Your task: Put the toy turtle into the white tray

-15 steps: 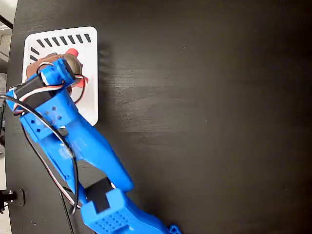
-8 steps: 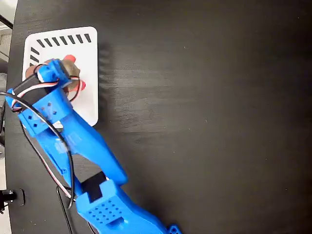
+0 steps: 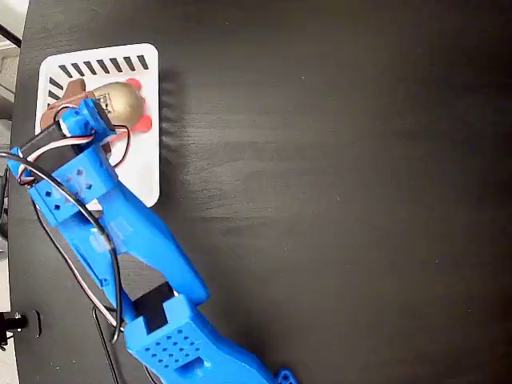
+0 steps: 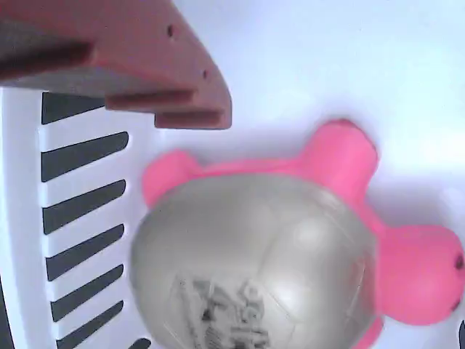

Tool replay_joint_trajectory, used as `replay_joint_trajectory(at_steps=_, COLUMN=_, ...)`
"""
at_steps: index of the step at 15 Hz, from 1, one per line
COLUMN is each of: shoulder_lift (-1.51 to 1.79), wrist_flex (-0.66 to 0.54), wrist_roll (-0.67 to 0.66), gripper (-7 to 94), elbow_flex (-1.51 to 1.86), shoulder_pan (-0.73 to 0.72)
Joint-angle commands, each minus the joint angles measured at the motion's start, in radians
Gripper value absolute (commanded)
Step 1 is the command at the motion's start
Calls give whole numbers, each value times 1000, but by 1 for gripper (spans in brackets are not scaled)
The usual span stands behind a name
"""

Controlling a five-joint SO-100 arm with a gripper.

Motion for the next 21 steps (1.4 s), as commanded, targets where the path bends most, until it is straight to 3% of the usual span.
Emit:
replay_joint_trajectory(at_steps=1, shoulder_lift=63, wrist_flex=11, wrist_roll=20, gripper=58, elbow_flex=-5, shoulder_pan=-23)
replay_joint_trajectory(at_steps=2, shoulder_lift=81, wrist_flex=15, wrist_roll=21, gripper=58, elbow_flex=-3, shoulder_pan=-25)
replay_joint_trajectory(at_steps=4, shoulder_lift=192, wrist_flex=18, wrist_roll=26, gripper=48, elbow_flex=61, shoulder_pan=-28)
replay_joint_trajectory(at_steps=6, shoulder_lift=356, wrist_flex=6, wrist_roll=35, gripper=20, elbow_flex=179, shoulder_pan=-25)
replay_joint_trajectory(at_steps=8, shoulder_lift=581, wrist_flex=-67, wrist_roll=38, gripper=2, elbow_flex=387, shoulder_pan=-8)
replay_joint_trajectory(at_steps=15, shoulder_lift=1473, wrist_flex=-426, wrist_roll=-28, gripper=0, elbow_flex=1302, shoulder_pan=215)
replay_joint_trajectory(at_steps=21, shoulder_lift=2014, wrist_flex=-522, wrist_roll=-130, gripper=0, elbow_flex=1996, shoulder_pan=437)
